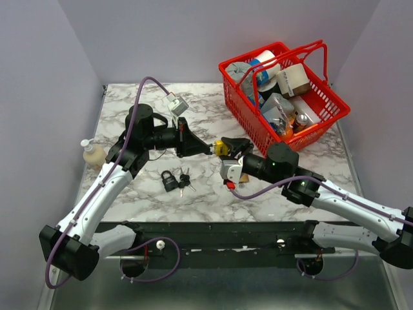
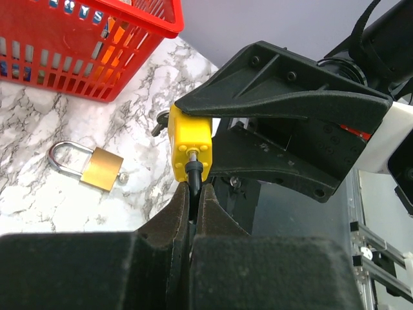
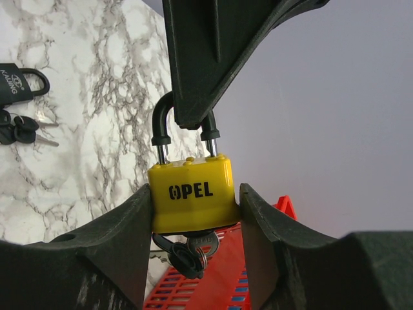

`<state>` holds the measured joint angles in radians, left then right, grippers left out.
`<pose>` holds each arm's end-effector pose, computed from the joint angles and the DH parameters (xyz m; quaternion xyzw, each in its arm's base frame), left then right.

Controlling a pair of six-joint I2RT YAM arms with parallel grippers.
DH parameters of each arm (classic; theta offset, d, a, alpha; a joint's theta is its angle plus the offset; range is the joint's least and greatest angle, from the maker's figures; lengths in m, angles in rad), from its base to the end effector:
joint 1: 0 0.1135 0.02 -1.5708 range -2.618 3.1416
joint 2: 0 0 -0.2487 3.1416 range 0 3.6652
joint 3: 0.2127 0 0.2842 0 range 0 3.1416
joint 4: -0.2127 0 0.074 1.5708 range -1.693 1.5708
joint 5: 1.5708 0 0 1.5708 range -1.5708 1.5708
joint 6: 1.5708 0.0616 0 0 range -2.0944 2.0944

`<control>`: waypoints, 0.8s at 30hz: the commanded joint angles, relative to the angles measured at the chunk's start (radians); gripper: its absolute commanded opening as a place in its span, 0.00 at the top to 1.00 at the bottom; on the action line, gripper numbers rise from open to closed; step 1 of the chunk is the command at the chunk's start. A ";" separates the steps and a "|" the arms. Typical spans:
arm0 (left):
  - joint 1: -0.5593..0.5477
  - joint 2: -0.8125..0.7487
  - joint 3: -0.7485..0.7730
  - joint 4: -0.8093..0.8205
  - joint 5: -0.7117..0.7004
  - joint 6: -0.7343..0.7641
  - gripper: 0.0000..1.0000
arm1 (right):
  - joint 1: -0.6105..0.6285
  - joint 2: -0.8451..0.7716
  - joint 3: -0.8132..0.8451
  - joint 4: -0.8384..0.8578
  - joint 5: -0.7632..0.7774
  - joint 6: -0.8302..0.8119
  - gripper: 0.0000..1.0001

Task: Lock with the key
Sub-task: Pick up the lock from the center of the board, then lock the lock.

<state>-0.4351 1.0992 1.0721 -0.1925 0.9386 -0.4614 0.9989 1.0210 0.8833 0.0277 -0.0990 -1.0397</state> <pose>0.2457 -0.1690 0.3634 0.2737 0.6996 -0.5598 0.3497 0.1615 0.2622 0.3320 -0.6510 0.3617 0.0233 0.6670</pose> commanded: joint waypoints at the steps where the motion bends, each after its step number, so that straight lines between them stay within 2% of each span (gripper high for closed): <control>1: -0.018 0.011 0.009 0.076 -0.004 -0.014 1.00 | 0.030 0.001 0.046 0.087 -0.136 0.014 0.99; 4: -0.016 -0.005 0.009 0.041 0.005 -0.005 1.00 | 0.030 -0.022 0.014 0.089 -0.125 -0.005 0.99; 7: -0.016 -0.015 -0.021 0.097 0.023 -0.051 1.00 | 0.029 -0.019 0.038 0.068 -0.114 0.023 0.97; 8: -0.013 -0.013 -0.014 0.102 0.031 -0.054 1.00 | 0.030 -0.013 0.049 0.054 -0.105 0.048 0.80; 11: -0.007 -0.019 0.015 0.099 0.058 -0.042 1.00 | 0.029 -0.007 0.092 -0.001 -0.058 0.119 0.53; 12: 0.005 -0.019 0.018 0.088 0.071 -0.036 1.00 | 0.029 -0.012 0.103 -0.065 -0.057 0.139 0.34; 13: 0.012 -0.021 0.025 0.076 0.086 -0.023 1.00 | 0.020 -0.016 0.112 -0.090 -0.070 0.161 0.25; 14: 0.021 -0.019 0.038 0.061 0.115 -0.011 1.00 | 0.018 -0.031 0.124 -0.112 -0.076 0.206 0.12; 18: 0.065 -0.025 0.052 -0.002 0.181 0.043 1.00 | -0.011 -0.053 0.181 -0.294 -0.111 0.345 0.00; 24: 0.082 -0.039 0.069 -0.031 0.267 0.105 1.00 | -0.186 -0.021 0.299 -0.550 -0.454 0.542 0.00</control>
<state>-0.3527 1.0916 1.0878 -0.2207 1.0832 -0.4305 0.8894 0.9710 1.1011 -0.2848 -0.3126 -0.6758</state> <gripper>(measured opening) 0.053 0.997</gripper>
